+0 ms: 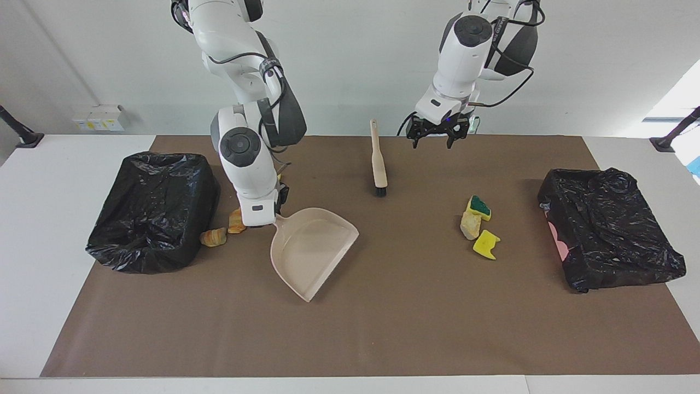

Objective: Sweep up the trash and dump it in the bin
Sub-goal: 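Carry the dustpan with the right gripper toward the tan pieces, then grasp the brush with the left gripper while the right gripper holds the dustpan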

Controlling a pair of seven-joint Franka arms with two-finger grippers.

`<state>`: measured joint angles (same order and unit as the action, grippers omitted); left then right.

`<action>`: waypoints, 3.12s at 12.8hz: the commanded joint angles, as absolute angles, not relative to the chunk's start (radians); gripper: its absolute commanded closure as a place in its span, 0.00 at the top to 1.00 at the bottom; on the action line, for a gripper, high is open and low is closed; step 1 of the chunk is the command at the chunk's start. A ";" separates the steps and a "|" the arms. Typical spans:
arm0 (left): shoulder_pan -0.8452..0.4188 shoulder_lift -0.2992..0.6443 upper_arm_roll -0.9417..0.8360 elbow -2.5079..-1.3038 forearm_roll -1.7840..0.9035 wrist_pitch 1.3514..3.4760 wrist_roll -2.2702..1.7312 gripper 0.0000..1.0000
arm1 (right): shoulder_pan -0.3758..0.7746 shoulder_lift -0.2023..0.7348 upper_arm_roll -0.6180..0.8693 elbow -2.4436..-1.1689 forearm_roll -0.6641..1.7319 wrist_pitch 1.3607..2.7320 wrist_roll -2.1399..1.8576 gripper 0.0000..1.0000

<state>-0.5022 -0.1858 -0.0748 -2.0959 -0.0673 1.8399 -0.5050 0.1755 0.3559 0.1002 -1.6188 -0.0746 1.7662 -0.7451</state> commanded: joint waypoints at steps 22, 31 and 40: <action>-0.986 -0.203 -0.058 -2.546 -0.185 2.252 -0.844 0.86 | 0.325 0.146 0.114 -1.946 -0.330 1.977 -0.930 0.00; -0.973 -0.198 -0.052 -2.513 -0.196 2.211 -0.838 0.00 | 0.287 0.123 0.114 -2.008 -0.265 2.025 -0.946 0.00; -0.770 -0.230 -0.048 -2.375 -0.100 1.922 -0.816 0.00 | 0.374 0.136 0.115 -2.008 -0.255 2.026 -0.939 0.00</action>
